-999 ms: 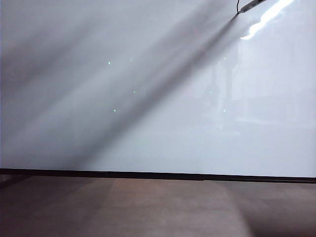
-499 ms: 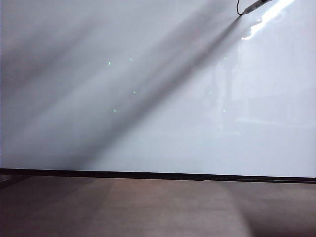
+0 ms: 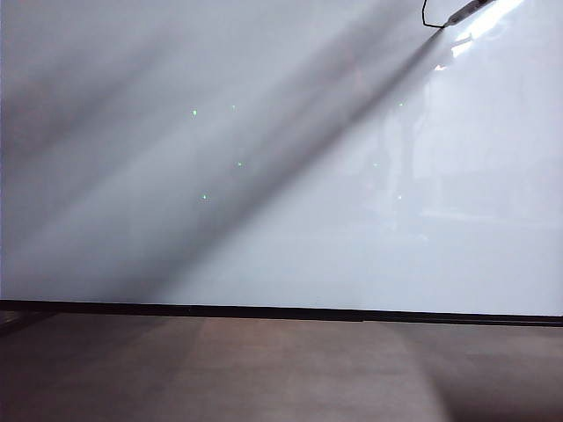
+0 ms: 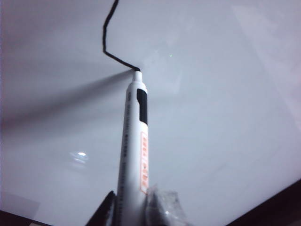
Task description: Reach to the right to find the marker pen, pick it up, and write the number 0 on the whiteboard.
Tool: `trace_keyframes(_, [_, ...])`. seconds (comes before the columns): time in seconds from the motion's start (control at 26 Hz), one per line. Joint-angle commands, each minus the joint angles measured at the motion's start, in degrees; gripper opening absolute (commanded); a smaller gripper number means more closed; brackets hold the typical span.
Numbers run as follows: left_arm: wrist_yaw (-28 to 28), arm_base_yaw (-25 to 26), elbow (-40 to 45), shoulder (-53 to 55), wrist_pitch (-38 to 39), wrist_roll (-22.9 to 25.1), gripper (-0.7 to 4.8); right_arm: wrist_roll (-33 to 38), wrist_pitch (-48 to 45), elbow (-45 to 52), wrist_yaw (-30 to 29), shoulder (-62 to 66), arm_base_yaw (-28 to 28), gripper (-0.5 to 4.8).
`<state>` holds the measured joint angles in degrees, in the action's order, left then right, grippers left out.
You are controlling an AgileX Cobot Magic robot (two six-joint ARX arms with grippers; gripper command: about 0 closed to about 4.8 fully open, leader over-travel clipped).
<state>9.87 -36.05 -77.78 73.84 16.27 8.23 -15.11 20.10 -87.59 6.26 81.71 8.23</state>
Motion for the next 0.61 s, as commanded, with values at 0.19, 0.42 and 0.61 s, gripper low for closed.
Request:
trace_keyframes(0.19, [0.2, 0.0, -0.1, -0.3, -0.5, 0.3, -0.06, 0.1, -0.9, -0.3, 2.1, -0.5, -1.0, -0.02])
trace_keyframes(0.42, [0.2, 0.0, -0.1, -0.3, -0.5, 0.4, -0.06, 0.1, -0.5, -0.3, 2.8, -0.6, -1.4, -0.02])
trace_keyframes(0.61, [0.2, 0.0, -0.1, -0.3, -0.5, 0.4, -0.06, 0.1, -0.3, -0.3, 2.8, -0.6, -1.5, -0.02])
